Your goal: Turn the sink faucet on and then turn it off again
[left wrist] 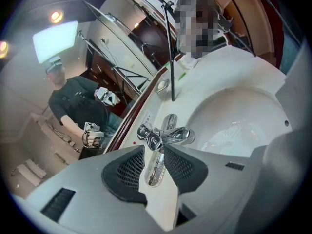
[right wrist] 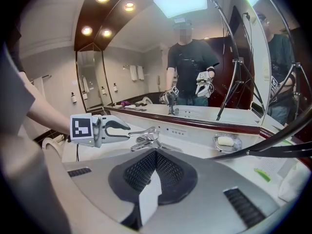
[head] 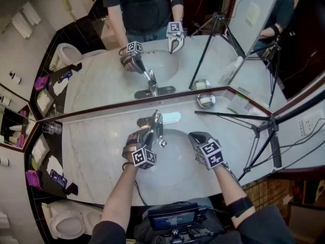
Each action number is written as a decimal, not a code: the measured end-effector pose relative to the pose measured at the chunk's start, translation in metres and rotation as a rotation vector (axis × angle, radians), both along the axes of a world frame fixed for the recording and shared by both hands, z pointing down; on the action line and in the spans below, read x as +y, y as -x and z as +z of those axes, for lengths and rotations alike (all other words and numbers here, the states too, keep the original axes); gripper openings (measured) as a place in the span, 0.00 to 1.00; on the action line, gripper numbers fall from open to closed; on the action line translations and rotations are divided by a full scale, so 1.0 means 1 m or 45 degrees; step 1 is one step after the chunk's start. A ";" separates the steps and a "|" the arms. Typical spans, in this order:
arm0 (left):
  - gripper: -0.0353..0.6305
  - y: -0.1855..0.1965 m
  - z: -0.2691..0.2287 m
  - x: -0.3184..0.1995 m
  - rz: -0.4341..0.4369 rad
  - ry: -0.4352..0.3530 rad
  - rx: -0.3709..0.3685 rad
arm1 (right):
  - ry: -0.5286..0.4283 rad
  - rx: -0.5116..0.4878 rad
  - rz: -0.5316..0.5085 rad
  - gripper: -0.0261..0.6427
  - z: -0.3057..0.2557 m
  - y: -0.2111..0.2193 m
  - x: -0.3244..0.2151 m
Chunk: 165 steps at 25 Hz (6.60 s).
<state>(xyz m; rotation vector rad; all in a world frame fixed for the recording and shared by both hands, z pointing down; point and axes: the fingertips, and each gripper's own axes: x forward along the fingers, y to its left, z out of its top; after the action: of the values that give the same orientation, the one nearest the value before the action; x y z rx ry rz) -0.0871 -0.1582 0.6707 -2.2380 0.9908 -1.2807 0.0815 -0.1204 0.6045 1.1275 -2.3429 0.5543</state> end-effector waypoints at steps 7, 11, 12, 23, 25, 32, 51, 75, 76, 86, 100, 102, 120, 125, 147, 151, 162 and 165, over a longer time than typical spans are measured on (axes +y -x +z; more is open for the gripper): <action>0.08 0.015 -0.045 0.018 -0.102 0.041 0.171 | -0.016 -0.016 -0.037 0.07 0.002 0.014 0.010; 0.05 0.019 -0.072 0.033 -0.177 0.090 0.345 | -0.033 -0.027 -0.046 0.07 0.001 0.015 0.012; 0.05 0.021 -0.075 0.038 -0.187 0.113 0.390 | -0.037 -0.030 -0.046 0.07 0.000 0.016 0.012; 0.05 0.052 -0.117 0.087 -0.441 0.368 1.008 | -0.075 -0.031 -0.040 0.07 -0.012 0.018 0.023; 0.05 0.061 -0.118 0.094 -0.483 0.367 1.051 | -0.075 -0.034 -0.042 0.07 -0.015 0.020 0.027; 0.05 0.082 -0.122 0.115 -0.556 0.336 1.161 | -0.081 -0.039 -0.035 0.07 -0.019 0.018 0.034; 0.30 0.068 -0.114 0.088 -0.477 0.189 0.971 | -0.060 -0.029 -0.017 0.07 -0.009 -0.002 0.031; 0.52 -0.009 0.000 -0.018 0.108 0.042 -0.021 | 0.015 0.015 0.084 0.07 0.013 -0.031 -0.009; 0.52 -0.010 0.004 -0.020 0.108 0.051 -0.022 | 0.021 0.019 0.087 0.07 0.015 -0.033 -0.009; 0.28 -0.019 0.010 -0.040 0.073 0.046 -0.003 | 0.057 0.025 0.103 0.07 0.026 -0.040 -0.010; 0.21 -0.022 0.011 -0.042 0.065 0.116 0.035 | 0.066 0.020 0.084 0.07 0.031 -0.034 -0.010; 0.21 -0.022 0.009 -0.042 0.054 0.125 0.047 | 0.066 0.018 0.078 0.07 0.031 -0.032 -0.009; 0.21 -0.032 0.000 -0.067 0.092 0.305 0.127 | 0.076 0.003 0.059 0.07 0.035 -0.023 -0.008; 0.21 -0.032 0.001 -0.067 0.098 0.333 0.139 | 0.078 0.006 0.062 0.07 0.035 -0.024 -0.008; 0.22 -0.002 -0.032 -0.030 -0.007 0.246 0.182 | 0.011 -0.018 0.020 0.07 0.012 -0.006 -0.001; 0.10 0.015 -0.060 -0.020 -0.136 0.216 0.350 | -0.009 -0.026 -0.001 0.07 0.006 0.004 0.002; 0.06 0.048 -0.113 0.030 -0.386 0.314 0.854 | -0.057 -0.035 -0.028 0.07 -0.012 0.015 0.010; 0.06 0.061 -0.107 0.047 -0.474 0.361 0.947 | -0.067 -0.037 -0.031 0.07 -0.013 0.016 0.014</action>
<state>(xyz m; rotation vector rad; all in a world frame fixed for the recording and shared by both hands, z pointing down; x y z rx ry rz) -0.1485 -0.1109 0.5637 -2.9423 1.6244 -0.7226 0.0652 -0.1068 0.5917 1.1192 -2.4060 0.5066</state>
